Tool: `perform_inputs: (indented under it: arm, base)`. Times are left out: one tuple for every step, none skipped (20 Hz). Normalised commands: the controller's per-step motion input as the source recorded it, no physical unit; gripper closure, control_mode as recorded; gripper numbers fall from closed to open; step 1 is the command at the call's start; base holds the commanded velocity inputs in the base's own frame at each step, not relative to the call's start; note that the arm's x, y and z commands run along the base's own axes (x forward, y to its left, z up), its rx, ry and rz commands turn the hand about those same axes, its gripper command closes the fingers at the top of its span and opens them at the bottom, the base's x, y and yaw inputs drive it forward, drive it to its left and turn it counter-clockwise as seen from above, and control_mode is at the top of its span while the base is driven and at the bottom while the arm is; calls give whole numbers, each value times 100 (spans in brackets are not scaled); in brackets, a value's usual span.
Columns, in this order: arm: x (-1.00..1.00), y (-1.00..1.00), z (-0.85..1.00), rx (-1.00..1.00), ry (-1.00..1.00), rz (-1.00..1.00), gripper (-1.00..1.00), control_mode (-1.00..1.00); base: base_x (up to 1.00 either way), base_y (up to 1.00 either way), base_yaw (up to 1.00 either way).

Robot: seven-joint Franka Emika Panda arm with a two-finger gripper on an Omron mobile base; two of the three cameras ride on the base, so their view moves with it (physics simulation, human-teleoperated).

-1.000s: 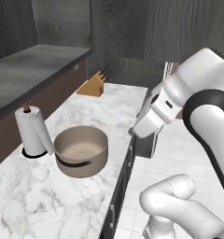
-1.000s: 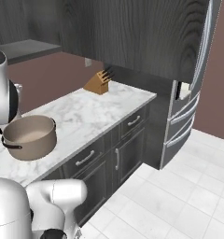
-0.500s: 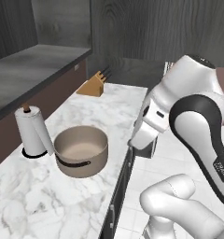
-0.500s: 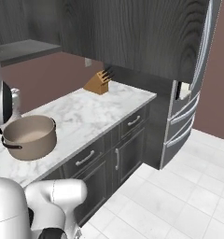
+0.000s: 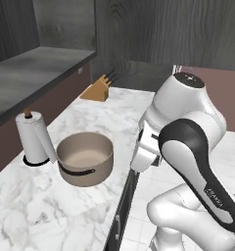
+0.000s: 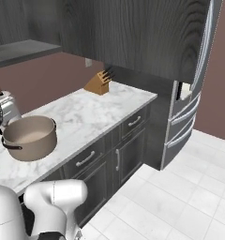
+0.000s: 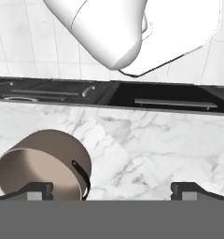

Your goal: Pick the kettle from the cabinet and place it on a stove burner. Then pick the pot from the counter and place it on another stove burner. Finally, turn both burners on.

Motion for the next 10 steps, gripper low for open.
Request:
perform_inputs:
  arm:
    - [8,16,-16,-10,0,0,-100,-100]
    - [8,17,-15,-10,0,0,-100,-100]
    - [9,16,-14,-9,0,0,-100,-100]
    - [9,15,-12,-9,0,0,-100,-100]
    - [10,13,-10,-8,0,0,-100,-100]
    - [11,12,-9,-7,0,0,-100,-100]
    - [12,10,-11,-8,0,0,-100,-100]
    - [11,9,-12,-9,0,0,-100,-100]
    - [10,6,-11,-9,0,0,-100,-100]
    - [9,4,-12,-9,0,0,-100,-100]
  base:
    - [0,0,0]
    - [0,0,0]
    - [0,0,0]
    - [0,0,0]
    - [0,0,0]
    - [0,0,0]
    - [0,0,0]
    - [0,0,0]
    - [0,0,0]
    - [0,0,0]
